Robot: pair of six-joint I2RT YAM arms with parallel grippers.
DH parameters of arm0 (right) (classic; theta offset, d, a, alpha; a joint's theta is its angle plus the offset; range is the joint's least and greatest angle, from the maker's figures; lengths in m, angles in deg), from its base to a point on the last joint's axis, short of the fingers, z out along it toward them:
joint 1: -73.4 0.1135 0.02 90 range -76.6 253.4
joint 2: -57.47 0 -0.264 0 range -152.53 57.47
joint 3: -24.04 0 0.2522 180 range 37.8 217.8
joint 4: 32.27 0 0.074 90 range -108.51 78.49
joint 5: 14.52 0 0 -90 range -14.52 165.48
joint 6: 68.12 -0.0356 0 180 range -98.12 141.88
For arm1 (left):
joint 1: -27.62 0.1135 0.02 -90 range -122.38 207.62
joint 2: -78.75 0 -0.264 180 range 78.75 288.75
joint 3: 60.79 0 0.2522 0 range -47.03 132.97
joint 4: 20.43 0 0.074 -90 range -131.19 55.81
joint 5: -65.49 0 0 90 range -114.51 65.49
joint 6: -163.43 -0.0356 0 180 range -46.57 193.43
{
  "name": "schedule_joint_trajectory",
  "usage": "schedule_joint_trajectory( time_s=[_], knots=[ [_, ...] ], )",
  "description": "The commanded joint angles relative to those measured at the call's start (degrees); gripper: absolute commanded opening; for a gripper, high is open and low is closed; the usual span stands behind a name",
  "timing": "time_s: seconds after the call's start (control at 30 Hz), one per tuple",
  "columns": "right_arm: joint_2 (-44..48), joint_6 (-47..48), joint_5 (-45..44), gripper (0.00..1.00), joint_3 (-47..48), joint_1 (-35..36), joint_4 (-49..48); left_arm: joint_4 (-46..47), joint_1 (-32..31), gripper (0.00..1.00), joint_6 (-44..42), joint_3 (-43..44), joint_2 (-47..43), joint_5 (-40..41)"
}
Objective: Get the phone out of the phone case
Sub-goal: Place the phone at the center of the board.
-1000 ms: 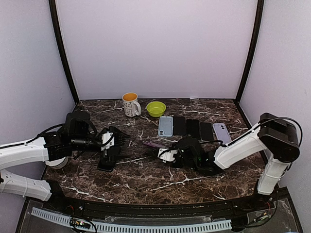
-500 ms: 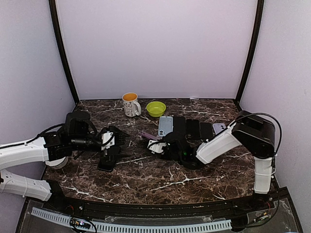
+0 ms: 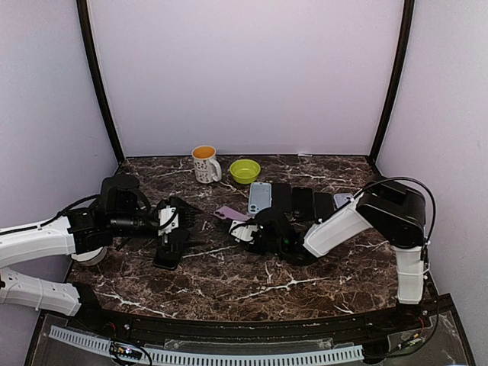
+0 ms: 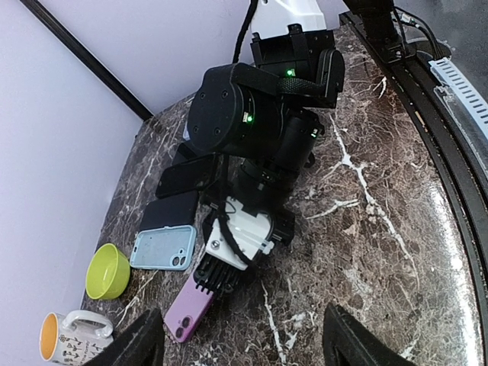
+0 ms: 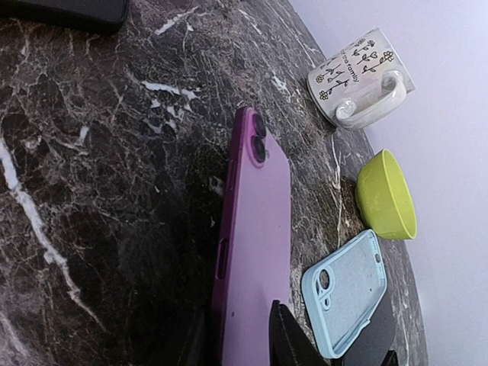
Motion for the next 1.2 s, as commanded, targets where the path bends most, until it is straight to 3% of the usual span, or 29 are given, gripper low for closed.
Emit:
schedule_joint_trajectory(
  time_s=[0.0, 0.2, 0.4, 0.6, 0.73, 0.87, 1.0, 1.1, 1.17],
  knots=[
    [1.9, -4.5, 3.3, 0.35, 0.4, -0.7, -2.6, 2.3, 0.9, 0.74, 0.1, -1.2, -1.4, 0.0],
    [5.8, -9.7, 3.7, 0.45, -2.3, -0.9, -4.5, 4.5, 1.4, 0.73, 2.9, -1.3, -1.7, 2.2],
    [12.3, -17.4, 0.6, 0.62, -4.8, -1.1, -4.9, 4.2, 1.4, 0.72, 8.5, 1.3, 0.6, 8.4],
    [17.6, -24.6, -4.6, 0.82, -2.7, -1.3, 3.1, 3.5, 1.4, 0.74, 16.7, 6.3, 5.1, 18.2],
    [20.3, -29.3, -7.0, 0.9, -0.2, -1.3, 12.3, -9.5, 1.5, 0.77, 27.1, 16.3, 11.1, 29.9],
    [21.6, -34.3, -8.9, 0.97, 2.3, -1.6, 21.5, -31.8, 1.5, 0.78, 45.9, 25.2, 17.4, 38.9],
    [21.8, -37.4, -8.7, 0.99, 4.0, -2.0, 27.0, -43.7, 1.6, 0.89, 58.5, 26.8, 20.6, 38.3],
    [21.4, -38.8, -7.3, 0.99, 5.5, -2.2, 30.8, -45.6, 1.8, 0.98, 63.1, 25.2, 20.8, 35.3],
    [21.2, -39.6, -5.9, 0.98, 6.6, -2.4, 33.1, -45.8, 2.6, 0.99, 64.9, 23.2, 20.8, 33.5]
  ],
)
